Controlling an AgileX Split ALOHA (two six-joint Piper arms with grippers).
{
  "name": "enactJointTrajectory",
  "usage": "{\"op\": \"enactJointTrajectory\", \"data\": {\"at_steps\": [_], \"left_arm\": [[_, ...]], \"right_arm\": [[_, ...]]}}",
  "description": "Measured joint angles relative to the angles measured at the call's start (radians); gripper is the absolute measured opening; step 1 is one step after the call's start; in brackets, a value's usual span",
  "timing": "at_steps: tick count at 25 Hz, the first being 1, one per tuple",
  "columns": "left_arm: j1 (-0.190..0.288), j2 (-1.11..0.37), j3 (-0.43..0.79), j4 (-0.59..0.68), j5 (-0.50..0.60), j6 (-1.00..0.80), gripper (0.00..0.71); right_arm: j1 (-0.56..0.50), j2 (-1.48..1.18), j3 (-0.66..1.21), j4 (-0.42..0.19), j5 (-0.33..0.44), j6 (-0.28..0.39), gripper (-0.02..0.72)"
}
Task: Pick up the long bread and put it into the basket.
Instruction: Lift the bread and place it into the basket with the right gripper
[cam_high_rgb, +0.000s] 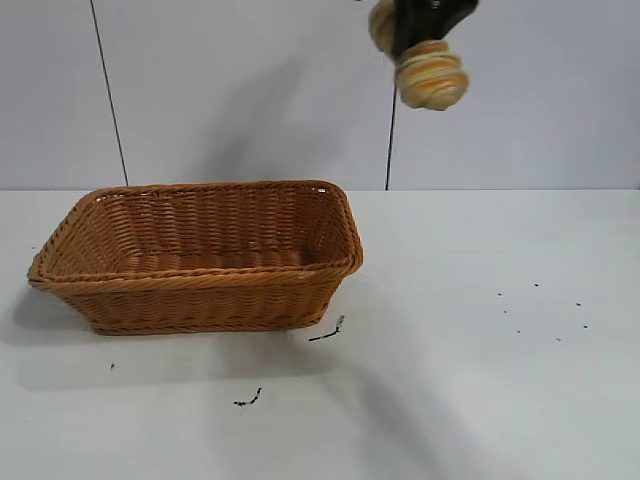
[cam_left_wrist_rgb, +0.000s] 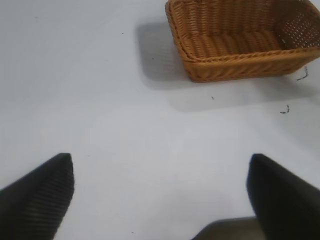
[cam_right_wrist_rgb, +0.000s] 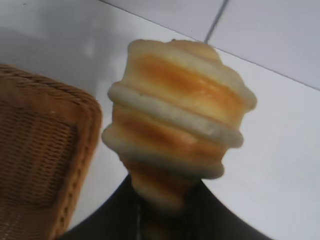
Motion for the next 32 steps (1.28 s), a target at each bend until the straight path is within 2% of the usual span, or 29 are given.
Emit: {"op": "enactJointTrajectory", "data": {"at_steps": [2,4,8,10,12,18,21,23,28,29,32], "left_arm": [[0.0,0.0,0.0,0.0,0.0,0.0,0.692],[0.0,0.0,0.0,0.0,0.0,0.0,0.692],[0.0,0.0,0.0,0.0,0.0,0.0,0.692],[0.0,0.0,0.0,0.0,0.0,0.0,0.692],[0.0,0.0,0.0,0.0,0.0,0.0,0.692],[0.0,0.0,0.0,0.0,0.0,0.0,0.692],[0.0,0.0,0.0,0.0,0.0,0.0,0.692],[0.0,0.0,0.0,0.0,0.0,0.0,0.692],[0.0,0.0,0.0,0.0,0.0,0.0,0.692],[0.0,0.0,0.0,0.0,0.0,0.0,0.692],[0.0,0.0,0.0,0.0,0.0,0.0,0.692]], "right_arm": [[0.024,0.019,0.0,0.023,-0.063,-0.126,0.109],[0.048,0.04,0.0,0.065,-0.108,-0.297,0.109],[0.082,0.101,0.0,0.144,-0.135,-0.603,0.109],[0.09,0.134,0.0,0.151,-0.135,-0.707,0.109],[0.092,0.17,0.002,0.157,-0.136,-0.774,0.109],[0.092,0.25,0.003,0.171,-0.143,-0.812,0.099],[0.092,0.259,0.004,0.212,-0.144,-0.812,0.122],[0.092,0.257,0.004,0.231,-0.146,-0.812,0.195],[0.092,0.248,0.004,0.238,-0.146,-0.759,0.58],[0.092,0.247,0.002,0.238,-0.148,-0.745,0.627],[0.092,0.245,0.001,0.238,-0.15,-0.716,0.679]]}}
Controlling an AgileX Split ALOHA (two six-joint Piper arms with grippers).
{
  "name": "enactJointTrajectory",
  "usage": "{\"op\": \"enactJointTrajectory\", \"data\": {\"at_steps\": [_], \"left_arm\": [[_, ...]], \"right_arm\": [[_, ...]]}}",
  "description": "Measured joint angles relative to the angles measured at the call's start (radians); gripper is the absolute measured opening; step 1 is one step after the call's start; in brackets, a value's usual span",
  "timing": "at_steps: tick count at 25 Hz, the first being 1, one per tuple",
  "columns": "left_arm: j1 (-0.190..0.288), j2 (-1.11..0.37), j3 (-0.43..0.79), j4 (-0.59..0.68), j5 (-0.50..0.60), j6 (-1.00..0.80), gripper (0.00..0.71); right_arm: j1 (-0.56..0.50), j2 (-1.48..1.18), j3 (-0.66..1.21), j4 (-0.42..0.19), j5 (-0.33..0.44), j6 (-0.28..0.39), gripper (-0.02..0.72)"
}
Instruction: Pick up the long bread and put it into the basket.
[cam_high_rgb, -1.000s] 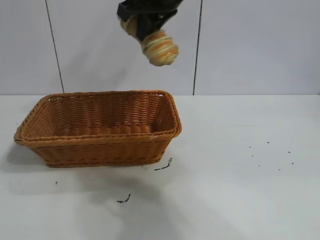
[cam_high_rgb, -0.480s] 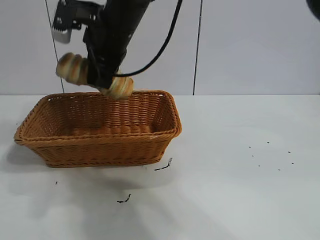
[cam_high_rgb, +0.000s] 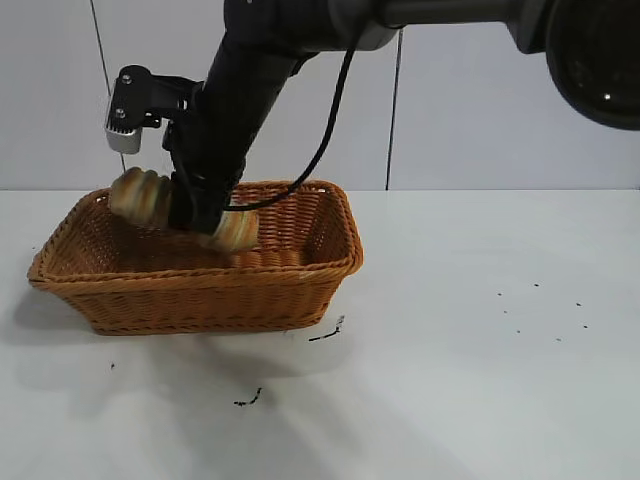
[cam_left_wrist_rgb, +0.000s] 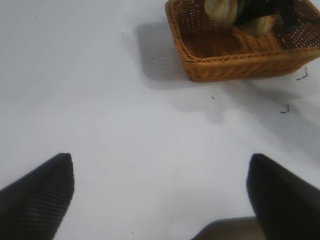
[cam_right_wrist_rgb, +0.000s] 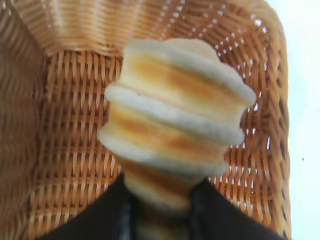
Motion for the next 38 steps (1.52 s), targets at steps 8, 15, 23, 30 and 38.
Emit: {"op": "enactJointTrajectory", "data": {"at_steps": [8,15,23,30,38], "left_arm": [[0.0,0.0,0.0,0.0,0.0,0.0,0.692],[0.0,0.0,0.0,0.0,0.0,0.0,0.692],[0.0,0.0,0.0,0.0,0.0,0.0,0.692],[0.0,0.0,0.0,0.0,0.0,0.0,0.692],[0.0,0.0,0.0,0.0,0.0,0.0,0.692]], "right_arm": [[0.0,-0.111,0.0,-0.004,0.008,0.452,0.689],[-0.006,-0.228,-0.002,-0.122,0.035,0.919,0.689],[-0.204,-0.232,-0.002,-0.194,0.122,1.049,0.689],[-0.461,-0.232,-0.002,-0.217,0.178,1.052,0.689],[-0.639,-0.232,-0.002,-0.219,0.218,1.052,0.689]]}}
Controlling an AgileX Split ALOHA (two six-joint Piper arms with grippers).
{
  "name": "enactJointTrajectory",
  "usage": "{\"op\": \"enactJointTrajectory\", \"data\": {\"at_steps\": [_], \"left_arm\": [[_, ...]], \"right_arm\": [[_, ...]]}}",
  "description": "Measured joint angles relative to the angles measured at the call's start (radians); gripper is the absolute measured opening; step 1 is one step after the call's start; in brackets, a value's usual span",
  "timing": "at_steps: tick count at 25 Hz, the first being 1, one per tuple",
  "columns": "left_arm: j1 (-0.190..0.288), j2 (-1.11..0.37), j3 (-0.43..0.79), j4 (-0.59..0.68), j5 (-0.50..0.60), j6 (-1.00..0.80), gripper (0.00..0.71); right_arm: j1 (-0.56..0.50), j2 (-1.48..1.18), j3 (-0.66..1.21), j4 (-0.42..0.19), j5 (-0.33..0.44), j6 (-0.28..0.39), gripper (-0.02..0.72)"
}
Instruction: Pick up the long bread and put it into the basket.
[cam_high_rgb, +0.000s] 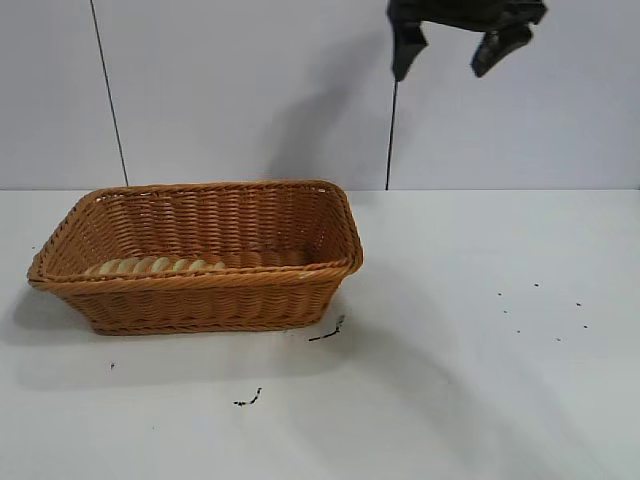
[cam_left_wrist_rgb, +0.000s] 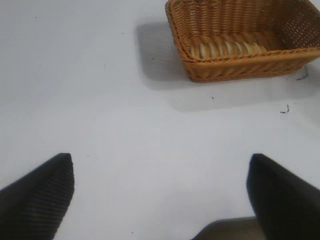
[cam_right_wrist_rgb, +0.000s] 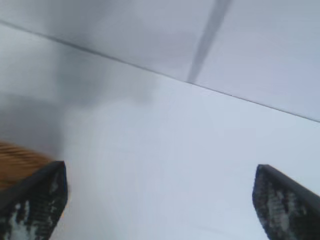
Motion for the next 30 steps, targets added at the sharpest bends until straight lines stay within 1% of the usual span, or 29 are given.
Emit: {"op": "enactJointTrajectory", "data": {"at_steps": [6,10,15,22,30], "left_arm": [[0.0,0.0,0.0,0.0,0.0,0.0,0.692],[0.0,0.0,0.0,0.0,0.0,0.0,0.692],[0.0,0.0,0.0,0.0,0.0,0.0,0.692],[0.0,0.0,0.0,0.0,0.0,0.0,0.692],[0.0,0.0,0.0,0.0,0.0,0.0,0.692]], "right_arm": [[-0.014,0.0,0.0,0.001,0.106,0.0,0.689],[-0.014,-0.027,0.035,0.017,0.114,0.0,0.689],[-0.014,-0.169,0.172,0.024,0.115,0.0,0.689],[-0.014,-0.497,0.531,0.024,0.114,0.0,0.689],[-0.014,-0.914,1.04,0.024,0.115,0.0,0.689]]}}
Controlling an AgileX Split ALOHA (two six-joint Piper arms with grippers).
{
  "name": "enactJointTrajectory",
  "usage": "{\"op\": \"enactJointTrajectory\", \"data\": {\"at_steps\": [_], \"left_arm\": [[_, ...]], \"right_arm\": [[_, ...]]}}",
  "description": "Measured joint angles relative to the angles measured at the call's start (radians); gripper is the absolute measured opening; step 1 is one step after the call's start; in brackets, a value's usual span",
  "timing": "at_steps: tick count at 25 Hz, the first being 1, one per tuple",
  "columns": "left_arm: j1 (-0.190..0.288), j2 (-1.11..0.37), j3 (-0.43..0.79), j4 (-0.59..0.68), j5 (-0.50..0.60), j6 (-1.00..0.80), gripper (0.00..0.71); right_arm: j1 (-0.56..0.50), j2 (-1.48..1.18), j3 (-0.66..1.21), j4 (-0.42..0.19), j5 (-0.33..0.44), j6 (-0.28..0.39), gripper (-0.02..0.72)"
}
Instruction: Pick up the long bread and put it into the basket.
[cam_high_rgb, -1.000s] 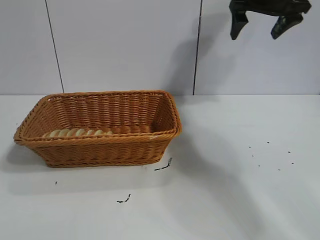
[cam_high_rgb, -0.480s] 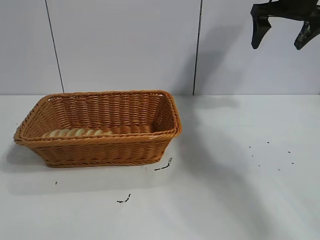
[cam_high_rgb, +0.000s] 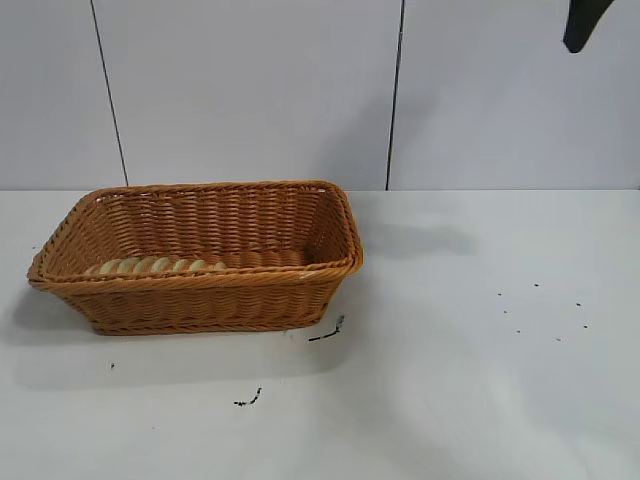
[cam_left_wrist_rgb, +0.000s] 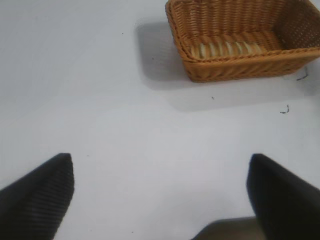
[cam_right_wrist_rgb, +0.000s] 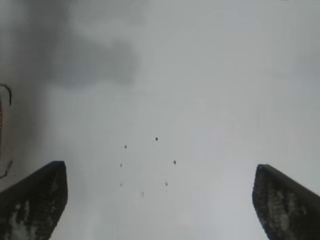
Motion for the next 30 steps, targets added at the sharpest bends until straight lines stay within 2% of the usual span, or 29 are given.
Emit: {"op": "enactJointTrajectory", "data": {"at_steps": [4,12,15,30], "left_arm": [[0.0,0.0,0.0,0.0,0.0,0.0,0.692],[0.0,0.0,0.0,0.0,0.0,0.0,0.692],[0.0,0.0,0.0,0.0,0.0,0.0,0.692],[0.0,0.0,0.0,0.0,0.0,0.0,0.692]], "right_arm": [[0.0,-0.189,0.268,0.0,-0.012,0.0,0.689],[0.0,-0.57,0.723,0.0,-0.156,0.0,0.689],[0.0,-0.724,0.738,0.003,-0.196,0.012,0.689],[0.0,-1.328,0.744,0.003,-0.203,0.026,0.689]]}}
